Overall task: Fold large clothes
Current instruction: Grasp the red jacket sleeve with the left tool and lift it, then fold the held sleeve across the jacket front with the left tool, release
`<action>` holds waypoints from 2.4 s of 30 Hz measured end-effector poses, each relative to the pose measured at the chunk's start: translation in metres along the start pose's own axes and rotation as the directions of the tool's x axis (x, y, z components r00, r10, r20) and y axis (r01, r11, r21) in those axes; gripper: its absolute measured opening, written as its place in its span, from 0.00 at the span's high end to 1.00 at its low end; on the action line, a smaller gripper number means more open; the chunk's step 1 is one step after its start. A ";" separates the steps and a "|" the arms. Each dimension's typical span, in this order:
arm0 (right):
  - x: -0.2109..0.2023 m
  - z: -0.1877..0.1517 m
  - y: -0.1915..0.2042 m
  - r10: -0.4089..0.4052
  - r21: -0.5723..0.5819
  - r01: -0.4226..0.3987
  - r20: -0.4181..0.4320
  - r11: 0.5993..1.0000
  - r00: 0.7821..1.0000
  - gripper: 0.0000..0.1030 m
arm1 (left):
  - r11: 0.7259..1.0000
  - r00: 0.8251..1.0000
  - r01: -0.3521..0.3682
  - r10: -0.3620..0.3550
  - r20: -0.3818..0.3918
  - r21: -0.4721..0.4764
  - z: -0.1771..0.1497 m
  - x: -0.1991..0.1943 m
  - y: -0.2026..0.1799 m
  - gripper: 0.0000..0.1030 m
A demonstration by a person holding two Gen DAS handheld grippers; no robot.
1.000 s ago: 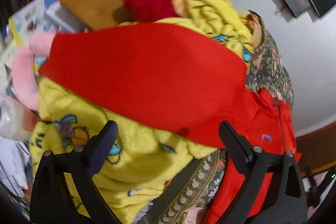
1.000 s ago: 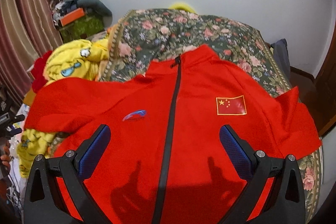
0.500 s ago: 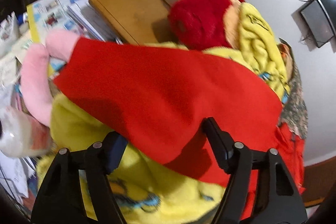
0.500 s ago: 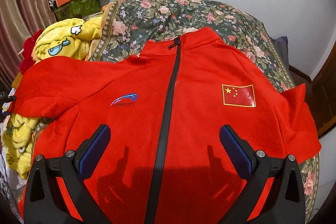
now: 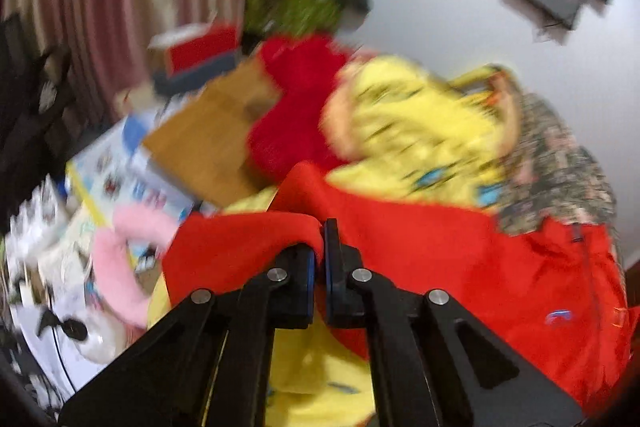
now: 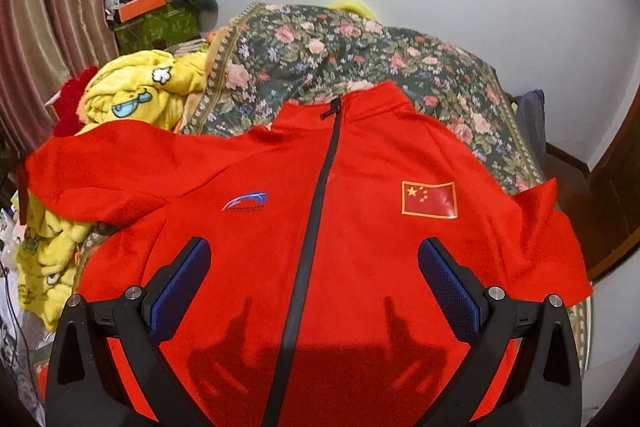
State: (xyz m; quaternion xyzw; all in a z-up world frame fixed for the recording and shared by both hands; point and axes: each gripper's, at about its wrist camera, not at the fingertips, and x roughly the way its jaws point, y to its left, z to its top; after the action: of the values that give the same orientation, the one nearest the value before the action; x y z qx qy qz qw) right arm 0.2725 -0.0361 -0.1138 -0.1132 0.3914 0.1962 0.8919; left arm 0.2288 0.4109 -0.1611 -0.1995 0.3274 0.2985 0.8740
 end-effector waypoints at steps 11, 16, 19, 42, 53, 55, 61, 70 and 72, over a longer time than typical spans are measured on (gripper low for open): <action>-0.030 0.000 -0.022 -0.009 0.008 0.008 0.079 1.000 0.997 0.00 | 0.921 0.941 0.283 -0.321 0.109 0.267 0.027 -0.086 -0.179 0.98; -0.032 -0.007 -0.044 -0.008 0.039 0.005 0.071 0.999 0.997 0.00 | 0.843 0.912 0.369 -0.410 0.023 0.392 -0.009 -0.086 -0.266 0.98; -0.032 -0.013 -0.056 -0.006 0.056 0.003 0.057 0.998 0.998 0.00 | 0.795 0.894 0.428 -0.443 -0.072 0.430 -0.038 -0.077 -0.312 0.98; -0.037 -0.043 -0.089 -0.033 0.047 0.035 -0.048 0.998 0.998 0.00 | 0.610 0.755 0.630 -0.332 -0.566 0.482 -0.211 -0.040 -0.389 0.40; -0.017 -0.014 -0.022 0.042 -0.109 -0.048 -0.057 0.993 0.997 0.00 | 0.740 0.857 0.488 -0.308 -0.413 0.462 -0.148 -0.044 -0.269 0.38; -0.010 -0.010 -0.009 0.062 -0.127 -0.070 -0.063 0.989 0.996 0.00 | 0.770 0.885 0.437 -0.276 -0.375 0.464 -0.138 -0.039 -0.246 0.37; 0.028 0.002 0.044 0.107 -0.221 -0.135 -0.133 0.966 0.985 0.00 | 0.829 0.927 0.318 -0.169 -0.336 0.461 -0.127 -0.011 -0.184 0.37; 0.114 0.003 0.106 0.090 -0.381 -0.210 -0.309 0.900 0.947 0.17 | 0.836 0.914 0.297 -0.109 -0.391 0.461 -0.149 0.032 -0.150 0.37; 0.129 0.002 0.115 0.087 -0.392 -0.225 -0.340 0.892 0.936 0.19 | 0.833 0.906 0.309 -0.110 -0.409 0.459 -0.155 0.042 -0.152 0.37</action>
State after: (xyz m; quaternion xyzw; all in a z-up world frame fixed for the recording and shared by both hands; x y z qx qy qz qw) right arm 0.3027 0.1011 -0.2136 -0.3020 0.4835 0.3282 0.7532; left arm 0.2834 0.2301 -0.2759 -0.0467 0.5274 0.0586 0.8463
